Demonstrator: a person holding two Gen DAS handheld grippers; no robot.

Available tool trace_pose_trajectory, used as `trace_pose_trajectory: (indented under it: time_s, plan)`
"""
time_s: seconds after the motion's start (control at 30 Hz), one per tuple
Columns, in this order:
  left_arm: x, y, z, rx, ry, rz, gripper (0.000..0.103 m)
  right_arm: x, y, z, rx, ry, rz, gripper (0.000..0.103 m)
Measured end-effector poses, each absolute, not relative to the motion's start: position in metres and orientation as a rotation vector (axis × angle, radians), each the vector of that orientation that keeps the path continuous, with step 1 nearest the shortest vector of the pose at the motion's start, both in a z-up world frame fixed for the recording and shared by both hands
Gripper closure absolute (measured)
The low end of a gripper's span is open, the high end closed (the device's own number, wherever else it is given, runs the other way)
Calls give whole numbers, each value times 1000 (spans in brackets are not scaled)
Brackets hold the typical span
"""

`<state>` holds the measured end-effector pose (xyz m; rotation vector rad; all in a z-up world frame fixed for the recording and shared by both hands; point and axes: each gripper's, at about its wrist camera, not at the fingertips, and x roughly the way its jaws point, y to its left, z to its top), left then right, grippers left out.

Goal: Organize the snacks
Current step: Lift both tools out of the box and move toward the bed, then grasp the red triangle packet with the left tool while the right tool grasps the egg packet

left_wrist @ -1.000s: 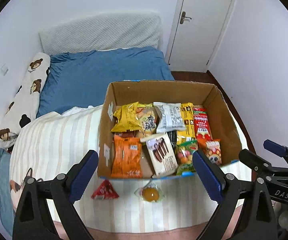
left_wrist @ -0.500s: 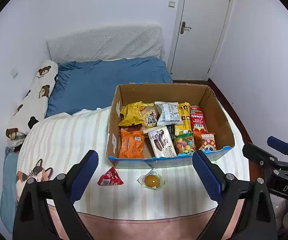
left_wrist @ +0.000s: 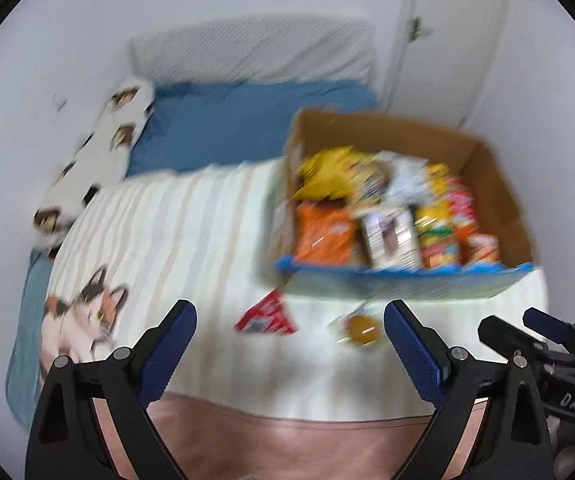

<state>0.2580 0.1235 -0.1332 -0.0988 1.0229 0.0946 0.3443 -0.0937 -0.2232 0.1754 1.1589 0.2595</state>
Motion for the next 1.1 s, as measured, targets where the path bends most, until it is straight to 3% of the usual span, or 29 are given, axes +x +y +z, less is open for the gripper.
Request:
trace_pose_trajectory:
  time_s: [0.13,0.33,0.4,0.53,0.67,0.7,0.73,0.77,1.1]
  plan:
    - [265,151,-179,-100,1122,170,7,365,-69,-281,198,1247,279,6]
    - [285,173,-223,-156,1237,184,7,387,-37,-341,186,1325,269,19]
    - [295,177,-238,-188,1271,167,7,391,-29,-356,183,1336,266,24]
    - [319,172,-265,-191,1354,119,7,394,-20,-371,138,1338,243,46]
    - [336,161,-284,-134,1381,39,7,391,-20,-373,126,1338,257,52]
    - [337,160,-285,-136,1377,29,15,390,-21,-374,127,1340,258,52]
    - [337,159,-287,-140,1374,22,43,388,-21,-374,131,1343,260,53]
    - [337,159,-291,-154,1387,11,55,386,-22,-372,129,1349,262,53]
    - [271,152,-298,-245,1428,-38,60,344,-49,-371,135,1417,281,55]
